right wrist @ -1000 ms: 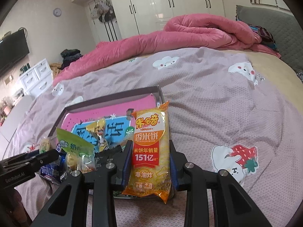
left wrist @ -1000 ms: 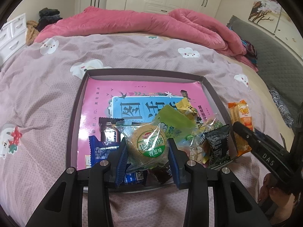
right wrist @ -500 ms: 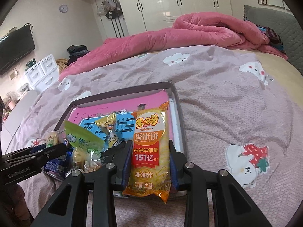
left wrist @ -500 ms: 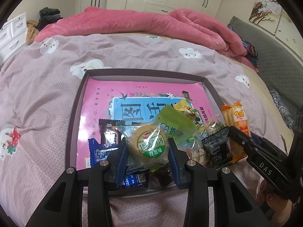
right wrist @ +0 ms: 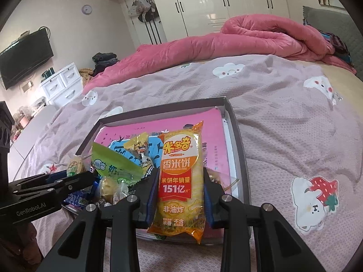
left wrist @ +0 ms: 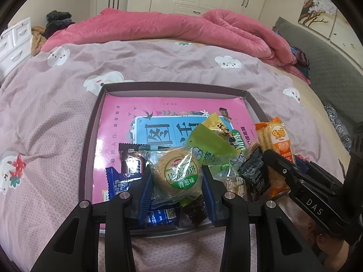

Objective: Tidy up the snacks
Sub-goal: 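Lower the pastry with the left gripper while the right lowers the cracker bag into the tray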

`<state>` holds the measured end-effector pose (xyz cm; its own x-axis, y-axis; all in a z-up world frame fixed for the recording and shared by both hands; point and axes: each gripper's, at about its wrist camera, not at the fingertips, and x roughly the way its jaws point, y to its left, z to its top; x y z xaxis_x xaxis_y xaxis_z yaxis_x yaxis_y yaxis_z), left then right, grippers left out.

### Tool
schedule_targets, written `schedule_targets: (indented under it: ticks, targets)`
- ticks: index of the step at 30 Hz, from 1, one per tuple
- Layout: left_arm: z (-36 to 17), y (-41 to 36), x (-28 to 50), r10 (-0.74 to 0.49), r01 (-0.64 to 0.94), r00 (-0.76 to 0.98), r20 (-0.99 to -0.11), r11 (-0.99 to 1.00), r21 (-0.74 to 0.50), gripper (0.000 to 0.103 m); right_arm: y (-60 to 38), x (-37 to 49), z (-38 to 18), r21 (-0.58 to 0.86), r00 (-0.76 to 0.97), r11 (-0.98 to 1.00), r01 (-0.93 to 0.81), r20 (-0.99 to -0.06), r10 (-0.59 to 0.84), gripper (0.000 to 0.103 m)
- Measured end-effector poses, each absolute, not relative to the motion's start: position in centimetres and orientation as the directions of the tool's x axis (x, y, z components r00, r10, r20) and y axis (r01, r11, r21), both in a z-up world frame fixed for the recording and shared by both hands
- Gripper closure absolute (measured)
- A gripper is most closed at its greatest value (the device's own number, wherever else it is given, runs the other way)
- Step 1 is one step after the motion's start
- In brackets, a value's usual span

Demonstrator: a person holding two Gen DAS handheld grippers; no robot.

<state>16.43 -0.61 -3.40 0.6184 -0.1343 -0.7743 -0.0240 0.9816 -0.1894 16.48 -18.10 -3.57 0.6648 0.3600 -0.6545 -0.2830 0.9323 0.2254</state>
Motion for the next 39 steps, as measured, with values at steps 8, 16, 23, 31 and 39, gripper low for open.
schedule_targets:
  ticks: [8, 16, 23, 31, 39]
  targets:
    - [-3.5, -0.6, 16.6, -0.132, -0.030, 0.616, -0.777, 0.981, -0.191, 0.061, -18.2, 16.9, -3.7, 0.230, 0.662, 0.932, -0.281, -0.656, 0.362, 0.068]
    - [-3.7, -0.9, 16.9, -0.126, -0.029, 0.614, -0.779, 0.983, -0.182, 0.061, -17.8, 17.0, -3.7, 0.237, 0.659, 0.923, -0.304, -0.648, 0.383, 0.068]
    - [-3.9, -1.0, 17.1, -0.124, -0.029, 0.612, -0.781, 0.983, -0.179, 0.061, -17.7, 17.0, -3.7, 0.239, 0.653, 0.922, -0.303, -0.653, 0.384, 0.068]
    - [-3.9, -1.2, 17.1, -0.120, -0.030, 0.613, -0.781, 0.984, -0.174, 0.061, -17.8, 16.9, -3.7, 0.231, 0.661, 0.927, -0.294, -0.652, 0.372, 0.066]
    - [-4.0, -1.4, 17.3, -0.114, -0.033, 0.614, -0.781, 0.985, -0.170, 0.061, -19.0, 17.0, -3.8, 0.250, 0.668, 0.935, -0.252, -0.655, 0.354, 0.066]
